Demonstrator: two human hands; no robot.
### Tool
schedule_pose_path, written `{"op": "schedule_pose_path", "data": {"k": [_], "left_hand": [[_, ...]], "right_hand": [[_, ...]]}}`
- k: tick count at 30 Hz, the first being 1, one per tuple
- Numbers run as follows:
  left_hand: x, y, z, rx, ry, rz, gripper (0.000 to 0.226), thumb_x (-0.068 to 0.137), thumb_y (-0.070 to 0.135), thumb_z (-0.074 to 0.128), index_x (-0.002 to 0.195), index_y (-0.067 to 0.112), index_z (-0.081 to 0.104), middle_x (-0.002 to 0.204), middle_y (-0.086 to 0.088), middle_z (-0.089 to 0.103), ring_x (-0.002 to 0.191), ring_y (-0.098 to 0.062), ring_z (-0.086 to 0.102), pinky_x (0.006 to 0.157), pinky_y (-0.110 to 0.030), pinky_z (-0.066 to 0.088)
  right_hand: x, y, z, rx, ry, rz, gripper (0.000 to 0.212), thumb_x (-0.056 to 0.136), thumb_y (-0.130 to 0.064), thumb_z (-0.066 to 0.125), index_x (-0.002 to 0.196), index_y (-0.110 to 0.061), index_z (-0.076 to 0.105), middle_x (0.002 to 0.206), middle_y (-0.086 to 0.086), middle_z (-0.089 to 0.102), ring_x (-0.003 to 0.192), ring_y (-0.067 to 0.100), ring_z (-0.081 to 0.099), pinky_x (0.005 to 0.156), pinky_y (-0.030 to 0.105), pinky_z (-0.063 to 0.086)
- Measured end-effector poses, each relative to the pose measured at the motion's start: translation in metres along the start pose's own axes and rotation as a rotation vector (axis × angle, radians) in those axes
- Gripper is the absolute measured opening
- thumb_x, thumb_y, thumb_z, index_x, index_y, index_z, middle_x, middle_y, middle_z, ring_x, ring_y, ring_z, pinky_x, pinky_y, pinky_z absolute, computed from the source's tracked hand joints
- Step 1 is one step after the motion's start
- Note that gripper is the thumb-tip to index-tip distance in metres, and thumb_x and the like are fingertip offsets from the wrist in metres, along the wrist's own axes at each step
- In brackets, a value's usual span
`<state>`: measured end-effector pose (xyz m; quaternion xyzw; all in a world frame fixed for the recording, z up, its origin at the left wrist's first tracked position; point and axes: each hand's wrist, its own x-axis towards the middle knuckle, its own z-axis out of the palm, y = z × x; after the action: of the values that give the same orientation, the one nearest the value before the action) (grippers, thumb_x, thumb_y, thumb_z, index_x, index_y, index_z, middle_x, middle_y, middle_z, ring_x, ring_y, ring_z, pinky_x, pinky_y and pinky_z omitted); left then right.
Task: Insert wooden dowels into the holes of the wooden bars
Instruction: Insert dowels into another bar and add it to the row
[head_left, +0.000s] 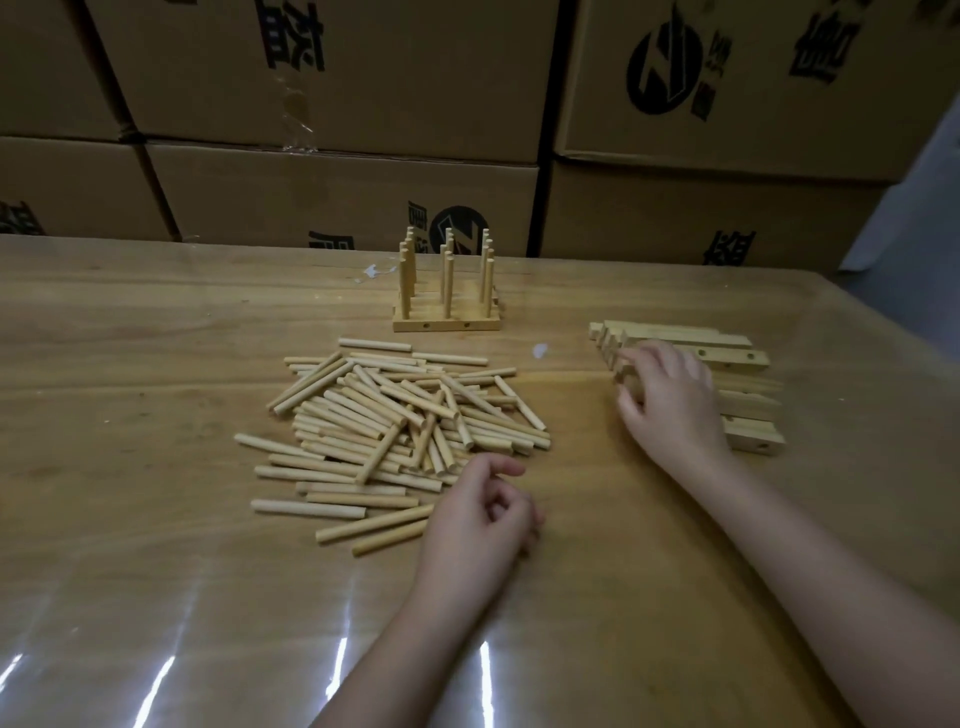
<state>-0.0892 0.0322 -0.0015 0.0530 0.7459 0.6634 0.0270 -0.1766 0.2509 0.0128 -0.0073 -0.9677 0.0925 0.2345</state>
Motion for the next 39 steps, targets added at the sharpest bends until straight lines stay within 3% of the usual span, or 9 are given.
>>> {"op": "schedule_pose_path", "data": {"k": [4, 7, 14, 19, 24, 26, 31, 35, 39], "left_hand": [[0.0, -0.001, 0.0, 0.01, -0.008, 0.001, 0.021, 0.087, -0.002, 0.052, 0.093, 0.018, 0.054, 0.066, -0.005, 0.066, 0.053, -0.015, 0.061, 0.052, -0.025, 0.048], [0.001, -0.002, -0.001, 0.014, -0.008, 0.006, 0.021, 0.087, -0.001, 0.053, 0.093, 0.02, 0.054, 0.069, -0.009, 0.067, 0.053, -0.015, 0.061, 0.052, -0.024, 0.047], [0.001, 0.001, -0.002, -0.01, -0.022, 0.001, 0.019, 0.089, 0.0, 0.054, 0.096, 0.017, 0.054, 0.076, -0.019, 0.067, 0.055, -0.016, 0.062, 0.049, -0.02, 0.045], [0.0, 0.007, -0.003, -0.153, -0.009, -0.013, 0.011, 0.093, 0.002, 0.051, 0.099, 0.01, 0.056, 0.074, -0.006, 0.068, 0.051, -0.016, 0.057, 0.042, -0.019, 0.043], [0.002, 0.013, -0.008, -0.361, -0.007, -0.089, 0.026, 0.101, 0.013, 0.038, 0.107, 0.011, 0.064, 0.088, -0.002, 0.073, 0.066, -0.01, 0.065, 0.051, -0.022, 0.05], [0.002, 0.014, -0.011, -0.434, -0.01, -0.123, 0.03, 0.101, 0.014, 0.037, 0.112, 0.008, 0.065, 0.087, -0.004, 0.073, 0.071, -0.013, 0.067, 0.055, -0.022, 0.052], [0.004, 0.01, -0.019, -0.504, -0.063, -0.129, 0.03, 0.098, 0.027, 0.049, 0.12, 0.013, 0.064, 0.114, -0.007, 0.069, 0.105, -0.018, 0.066, 0.089, -0.026, 0.052], [0.006, 0.009, -0.023, -0.663, -0.085, -0.096, 0.028, 0.096, 0.021, 0.051, 0.115, 0.007, 0.065, 0.105, -0.013, 0.07, 0.096, -0.021, 0.067, 0.079, -0.027, 0.055], [0.01, 0.004, -0.026, -0.737, -0.067, -0.092, 0.032, 0.086, 0.023, 0.058, 0.113, 0.006, 0.066, 0.106, -0.014, 0.07, 0.095, -0.022, 0.067, 0.077, -0.029, 0.055]], "right_hand": [[-0.025, 0.027, -0.013, -0.069, -0.118, 0.106, 0.048, 0.094, -0.033, 0.045, 0.141, -0.022, 0.037, 0.149, 0.004, 0.029, 0.138, 0.024, 0.023, 0.115, 0.045, 0.015], [-0.037, 0.027, -0.012, -0.085, -0.104, 0.127, 0.047, 0.095, -0.028, 0.047, 0.14, -0.017, 0.039, 0.151, 0.008, 0.027, 0.138, 0.026, 0.022, 0.115, 0.041, 0.008], [-0.046, 0.015, -0.027, 0.027, -0.021, 0.2, 0.026, 0.086, -0.007, 0.057, 0.108, -0.02, 0.06, 0.118, 0.002, 0.059, 0.117, 0.023, 0.044, 0.105, 0.041, 0.028], [-0.059, -0.035, -0.044, 0.285, 0.077, -0.008, 0.026, 0.081, -0.003, 0.064, 0.102, -0.018, 0.065, 0.106, -0.002, 0.063, 0.104, 0.021, 0.055, 0.091, 0.042, 0.044], [-0.076, -0.093, -0.047, 0.492, 0.25, -0.104, 0.026, 0.072, -0.002, 0.071, 0.091, -0.02, 0.07, 0.103, 0.001, 0.05, 0.101, 0.016, 0.044, 0.084, 0.014, 0.032], [-0.085, -0.106, -0.04, 0.586, 0.249, -0.136, 0.028, 0.072, 0.0, 0.07, 0.092, -0.02, 0.07, 0.1, -0.002, 0.043, 0.095, 0.012, 0.044, 0.082, 0.008, 0.036], [-0.106, -0.117, -0.025, 0.674, 0.181, -0.3, 0.021, 0.08, -0.012, 0.055, 0.099, -0.016, 0.064, 0.099, -0.001, 0.046, 0.088, 0.008, 0.05, 0.07, 0.018, 0.046], [-0.107, -0.121, -0.02, 0.642, 0.191, -0.293, 0.023, 0.076, -0.005, 0.061, 0.096, -0.014, 0.064, 0.099, 0.005, 0.048, 0.091, 0.01, 0.051, 0.068, 0.02, 0.048], [-0.105, -0.119, -0.017, 0.734, 0.162, -0.274, 0.025, 0.075, 0.008, 0.065, 0.095, -0.007, 0.066, 0.102, 0.009, 0.051, 0.108, 0.014, 0.054, 0.08, 0.022, 0.048]]}}
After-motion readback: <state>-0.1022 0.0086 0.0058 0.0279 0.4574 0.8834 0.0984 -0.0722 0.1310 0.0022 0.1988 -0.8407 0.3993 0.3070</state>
